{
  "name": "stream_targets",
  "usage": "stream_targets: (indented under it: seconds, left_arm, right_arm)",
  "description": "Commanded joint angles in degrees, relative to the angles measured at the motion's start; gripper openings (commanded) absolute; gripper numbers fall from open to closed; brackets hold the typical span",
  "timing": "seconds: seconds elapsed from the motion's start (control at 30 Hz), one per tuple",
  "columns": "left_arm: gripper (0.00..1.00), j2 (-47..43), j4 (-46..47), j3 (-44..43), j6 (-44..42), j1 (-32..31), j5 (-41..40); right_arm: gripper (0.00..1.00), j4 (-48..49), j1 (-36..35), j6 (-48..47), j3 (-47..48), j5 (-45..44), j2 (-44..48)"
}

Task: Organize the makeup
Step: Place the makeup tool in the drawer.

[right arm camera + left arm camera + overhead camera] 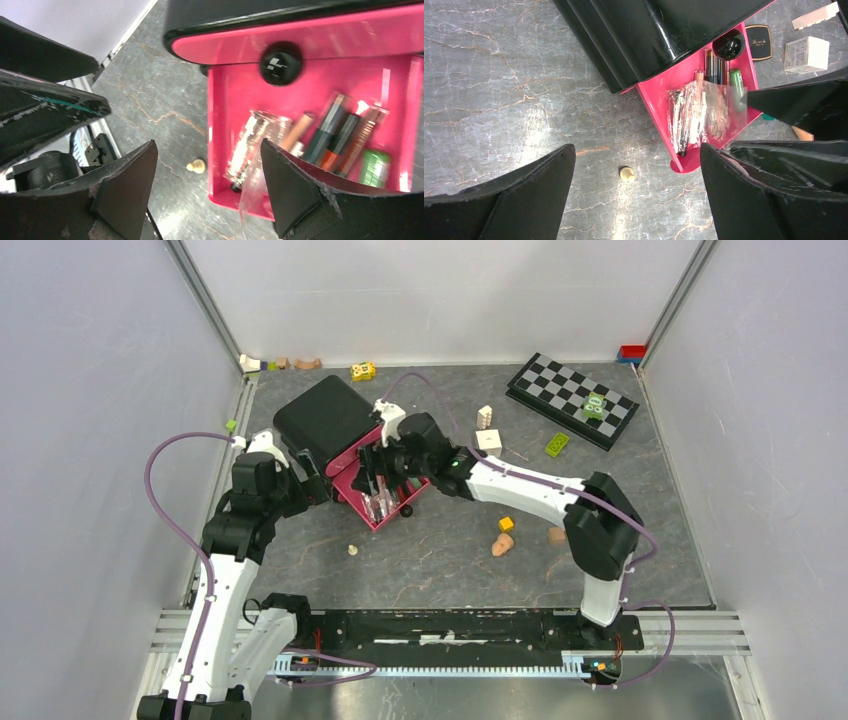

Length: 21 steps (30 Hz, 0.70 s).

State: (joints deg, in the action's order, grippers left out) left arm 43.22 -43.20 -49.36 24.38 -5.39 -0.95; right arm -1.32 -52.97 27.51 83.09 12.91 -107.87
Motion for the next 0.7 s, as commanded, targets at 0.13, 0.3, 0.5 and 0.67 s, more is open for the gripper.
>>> stream_targets:
  seconds: [0.13, 0.3, 0.5, 0.67]
  left_arm:
    - [1.0, -0.61, 1.28, -0.34, -0.7, -0.24, 0.69]
    - [1.0, -0.58, 1.37, -0.29, -0.67, -0.25, 0.68]
    - [1.0, -0.81, 1.28, -0.32, -0.65, -0.26, 0.69]
    - [1.0, -0.73, 1.3, -0.3, -0.65, -0.29, 0.68]
  right_arm:
    - [0.82, 4.21, 5.03, -0.32, -11.97, -2.59, 7.17]
    - [0.81, 4.93, 5.86, -0.42, -14.02, -1.55, 8.12]
    - [0.71, 5.86, 5.86, -0.73, -14.3, -0.64, 7.94]
    - [0.36, 9.99, 5.87, 0.17, -14.95, 3.3, 7.88]
